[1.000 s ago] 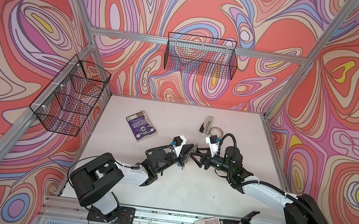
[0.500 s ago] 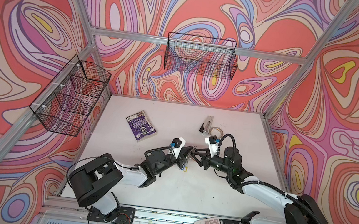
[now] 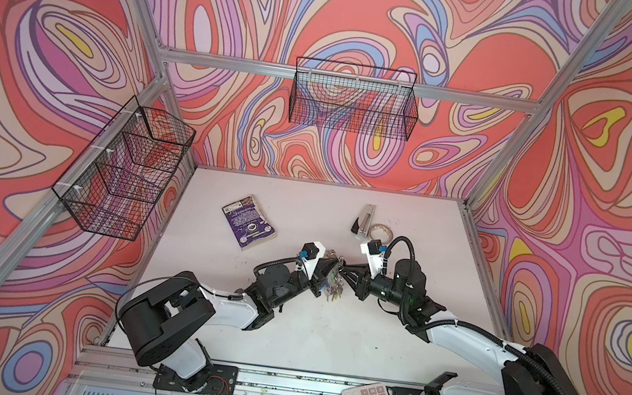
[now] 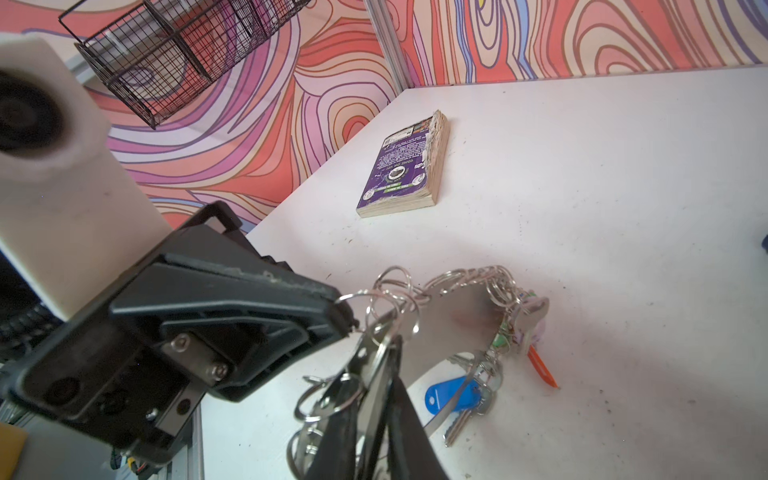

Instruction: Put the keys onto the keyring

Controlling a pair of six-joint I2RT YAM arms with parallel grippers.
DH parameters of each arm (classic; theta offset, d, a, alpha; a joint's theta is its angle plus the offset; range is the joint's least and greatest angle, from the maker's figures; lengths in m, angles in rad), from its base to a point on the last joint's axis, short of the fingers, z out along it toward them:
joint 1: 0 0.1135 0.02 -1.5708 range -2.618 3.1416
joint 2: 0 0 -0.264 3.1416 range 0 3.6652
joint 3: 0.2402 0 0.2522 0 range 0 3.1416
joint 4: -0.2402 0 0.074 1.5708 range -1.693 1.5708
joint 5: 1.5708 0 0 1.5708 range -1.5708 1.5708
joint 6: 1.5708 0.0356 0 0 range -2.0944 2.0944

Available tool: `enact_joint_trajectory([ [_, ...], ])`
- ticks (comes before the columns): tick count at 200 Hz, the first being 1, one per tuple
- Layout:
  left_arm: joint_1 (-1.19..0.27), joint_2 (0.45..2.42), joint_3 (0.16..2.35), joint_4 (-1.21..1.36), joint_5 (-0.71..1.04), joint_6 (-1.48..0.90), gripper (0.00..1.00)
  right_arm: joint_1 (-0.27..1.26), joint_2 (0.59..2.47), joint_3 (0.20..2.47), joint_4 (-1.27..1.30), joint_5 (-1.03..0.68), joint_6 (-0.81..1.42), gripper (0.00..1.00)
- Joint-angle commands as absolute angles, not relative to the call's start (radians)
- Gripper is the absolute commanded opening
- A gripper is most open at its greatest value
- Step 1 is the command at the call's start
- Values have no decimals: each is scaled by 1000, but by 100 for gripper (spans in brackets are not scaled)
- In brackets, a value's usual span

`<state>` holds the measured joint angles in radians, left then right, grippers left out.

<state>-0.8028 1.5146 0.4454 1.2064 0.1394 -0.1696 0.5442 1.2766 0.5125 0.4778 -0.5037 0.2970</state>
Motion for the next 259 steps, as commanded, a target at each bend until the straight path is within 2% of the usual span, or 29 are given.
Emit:
enact_joint_trajectory([
  [1,-814,1457,441,1308,212,-189,0,540,1271,532,482,-446,285,11],
  [40,-808,1430,444,1307,183,-198,0,540,1284,540,476,-447,287,3],
  [178,-810,1453,506,1304,65,-161,0,552,1335,573,457,-508,279,3],
  [225,-810,1461,474,1307,52,-172,0,552,1337,573,452,-495,276,0],
  [259,-798,1407,448,1208,49,-183,0,552,1340,571,459,-496,276,0],
])
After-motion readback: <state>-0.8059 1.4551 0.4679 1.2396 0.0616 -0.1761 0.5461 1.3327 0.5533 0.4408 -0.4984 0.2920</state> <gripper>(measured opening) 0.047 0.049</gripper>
